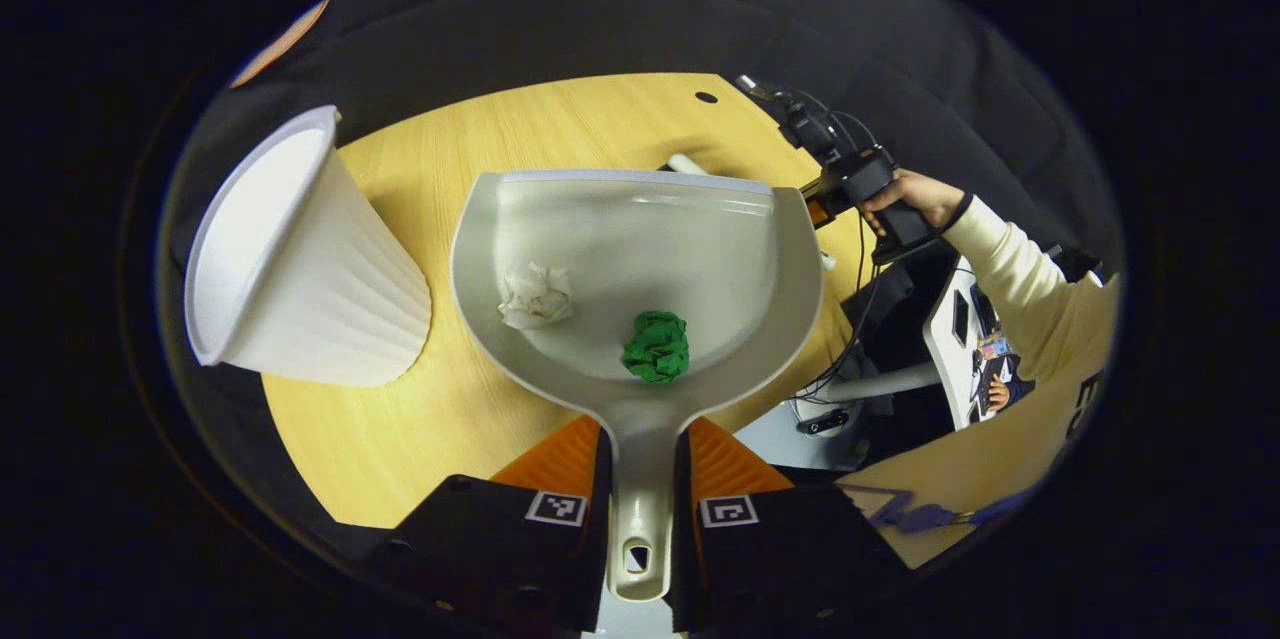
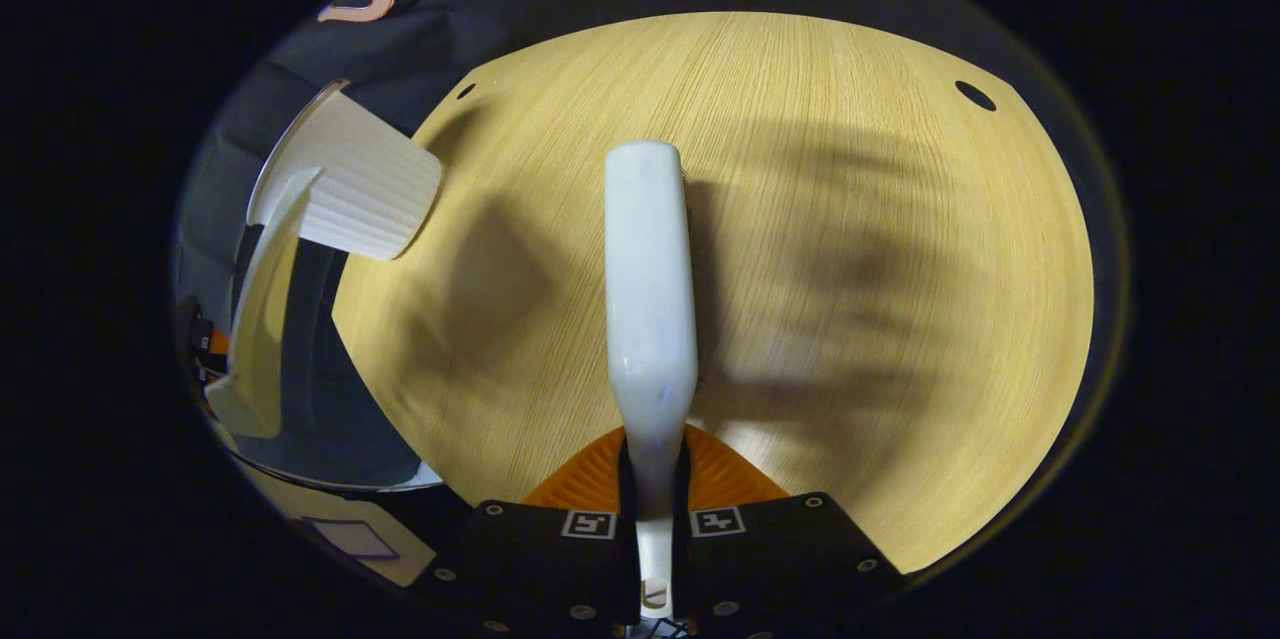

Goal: Pick up the small broom and dustpan from the desktop, sweep the trash into the dustpan with the broom, and then empty the trash into the garbage bin.

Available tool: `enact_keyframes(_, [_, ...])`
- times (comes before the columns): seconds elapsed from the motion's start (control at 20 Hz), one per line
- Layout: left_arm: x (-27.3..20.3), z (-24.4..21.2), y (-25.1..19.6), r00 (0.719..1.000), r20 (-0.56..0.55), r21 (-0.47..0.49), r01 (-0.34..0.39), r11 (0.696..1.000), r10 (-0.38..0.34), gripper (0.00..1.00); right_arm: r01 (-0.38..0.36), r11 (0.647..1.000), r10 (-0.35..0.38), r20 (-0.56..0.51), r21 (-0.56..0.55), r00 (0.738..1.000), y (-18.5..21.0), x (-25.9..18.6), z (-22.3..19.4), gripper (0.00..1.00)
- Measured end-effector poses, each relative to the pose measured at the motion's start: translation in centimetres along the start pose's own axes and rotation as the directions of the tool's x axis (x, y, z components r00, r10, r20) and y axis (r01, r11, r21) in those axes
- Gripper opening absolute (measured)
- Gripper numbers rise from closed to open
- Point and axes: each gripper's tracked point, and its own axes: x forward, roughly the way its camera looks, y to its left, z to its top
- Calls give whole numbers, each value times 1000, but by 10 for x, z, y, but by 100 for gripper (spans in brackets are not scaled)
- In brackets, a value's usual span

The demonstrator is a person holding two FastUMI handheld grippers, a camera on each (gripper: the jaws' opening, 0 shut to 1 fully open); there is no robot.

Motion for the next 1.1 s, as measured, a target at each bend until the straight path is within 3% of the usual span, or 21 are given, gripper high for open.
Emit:
enact_keyframes(0.15, [-45,-1,-19,999,38,-69,31,997,-29,27,-25,999,25,-14,-32,1000,1,4,14,12])
enact_keyframes(0.35, [-92,0,-22,994,110,-134,-13,991,28,27,-62,996,60,-25,-65,998,7,8,17,12])
enact_keyframes(0.55, [-143,4,-13,979,192,-262,-13,965,66,27,-83,991,78,-57,-103,995,8,4,21,12])
enact_keyframes(0.75, [-173,8,46,959,206,-370,-108,923,195,27,-103,988,95,-70,-112,993,6,-4,25,12])
enact_keyframes(0.95, [-192,10,122,951,122,-418,-210,884,284,27,-113,989,105,-79,-95,991,7,-5,24,12])
enact_keyframes(1.1, [-213,19,187,922,65,-410,-325,852,382,27,-110,991,104,-79,-76,991,8,-6,24,12])
